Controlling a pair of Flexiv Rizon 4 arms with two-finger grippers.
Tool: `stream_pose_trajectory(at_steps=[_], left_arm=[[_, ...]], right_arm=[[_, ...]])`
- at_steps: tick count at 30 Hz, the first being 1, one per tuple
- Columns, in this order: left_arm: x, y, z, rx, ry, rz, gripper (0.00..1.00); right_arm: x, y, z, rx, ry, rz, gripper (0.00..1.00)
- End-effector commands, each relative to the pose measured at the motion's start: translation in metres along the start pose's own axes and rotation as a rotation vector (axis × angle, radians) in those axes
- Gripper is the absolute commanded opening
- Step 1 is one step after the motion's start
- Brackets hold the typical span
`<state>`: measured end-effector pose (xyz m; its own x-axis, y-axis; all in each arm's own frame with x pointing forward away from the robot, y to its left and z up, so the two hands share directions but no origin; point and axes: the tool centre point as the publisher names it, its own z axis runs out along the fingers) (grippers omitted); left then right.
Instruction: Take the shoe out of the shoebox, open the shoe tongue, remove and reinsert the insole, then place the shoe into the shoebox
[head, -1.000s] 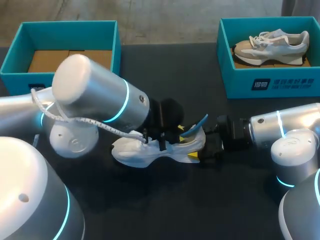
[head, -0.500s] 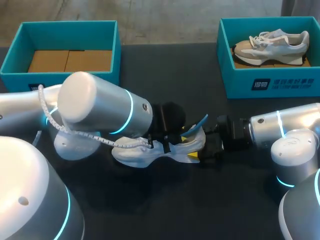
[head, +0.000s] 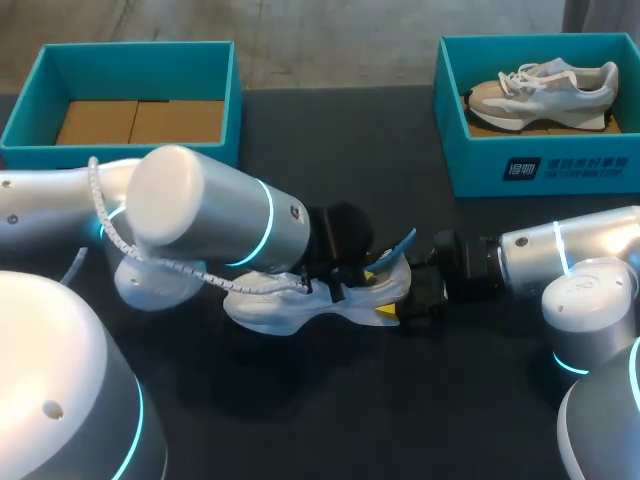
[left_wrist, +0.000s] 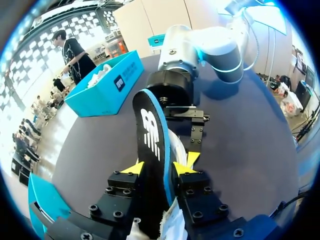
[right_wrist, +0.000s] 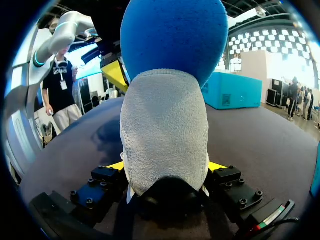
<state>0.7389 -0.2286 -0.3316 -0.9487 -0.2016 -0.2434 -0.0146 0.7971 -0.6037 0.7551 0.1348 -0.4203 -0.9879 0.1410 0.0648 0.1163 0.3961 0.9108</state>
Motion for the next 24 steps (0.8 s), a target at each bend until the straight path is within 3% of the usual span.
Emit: stream_pose_trajectory(at_steps=[1, 8, 15, 17, 21, 24], left_arm=[[-0.001, -0.001, 0.007, 0.0, 0.011, 0.003, 0.35], [-0.003, -0.001, 0.014, -0.008, 0.018, 0.001, 0.33], [-0.005, 0.003, 0.021, -0.025, 0.026, 0.001, 0.25], [-0.005, 0.003, 0.021, -0.027, 0.028, 0.001, 0.21], [-0.004, 0.003, 0.02, -0.026, 0.031, 0.005, 0.0], [-0.004, 0.004, 0.017, -0.023, 0.034, 0.008, 0.0]], right_arm=[[-0.002, -0.001, 0.002, 0.005, 0.0, 0.001, 0.0], [-0.002, -0.001, 0.002, 0.005, 0.0, 0.001, 0.0], [-0.002, -0.001, 0.002, 0.005, 0.0, 0.001, 0.0], [-0.002, -0.001, 0.002, 0.005, 0.0, 0.001, 0.0], [-0.002, -0.001, 0.002, 0.005, 0.0, 0.001, 0.0], [-0.002, -0.001, 0.002, 0.005, 0.0, 0.001, 0.0]])
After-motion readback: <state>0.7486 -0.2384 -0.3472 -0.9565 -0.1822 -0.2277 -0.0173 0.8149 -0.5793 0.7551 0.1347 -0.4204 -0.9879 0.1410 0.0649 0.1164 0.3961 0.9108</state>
